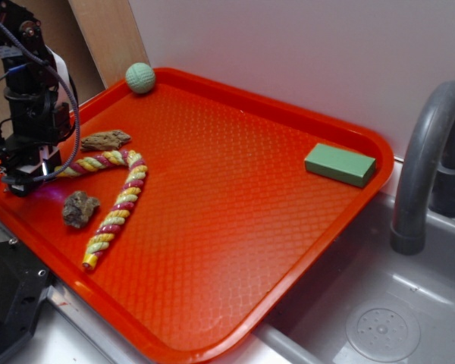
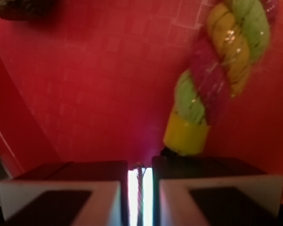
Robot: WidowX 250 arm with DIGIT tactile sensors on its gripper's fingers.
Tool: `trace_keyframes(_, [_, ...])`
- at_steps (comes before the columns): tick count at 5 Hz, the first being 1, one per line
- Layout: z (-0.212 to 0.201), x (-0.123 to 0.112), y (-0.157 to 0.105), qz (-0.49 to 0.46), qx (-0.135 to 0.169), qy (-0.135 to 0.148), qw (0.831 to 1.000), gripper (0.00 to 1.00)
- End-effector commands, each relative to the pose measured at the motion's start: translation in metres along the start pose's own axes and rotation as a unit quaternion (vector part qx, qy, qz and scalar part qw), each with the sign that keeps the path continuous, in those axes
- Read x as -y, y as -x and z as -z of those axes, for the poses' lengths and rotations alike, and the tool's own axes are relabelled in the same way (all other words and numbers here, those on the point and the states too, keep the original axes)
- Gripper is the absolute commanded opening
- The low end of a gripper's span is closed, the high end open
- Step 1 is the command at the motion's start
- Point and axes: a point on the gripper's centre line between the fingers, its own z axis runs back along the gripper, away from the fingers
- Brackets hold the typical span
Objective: Grab the silver keys.
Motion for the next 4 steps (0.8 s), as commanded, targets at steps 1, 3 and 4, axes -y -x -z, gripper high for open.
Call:
trace_keyframes(1, [-0.080,0.021,-0.011,-0.181,0.127,-0.062,0.973,0.27])
trace_keyframes(3, [-0.181,0.026,-0.050,-0.426,0.161,-0.094,0.885,0.00])
trace_keyframes(4, [-0.185,-0.001,-0.060,-0.534,0.146,-0.060,0.831,0.00])
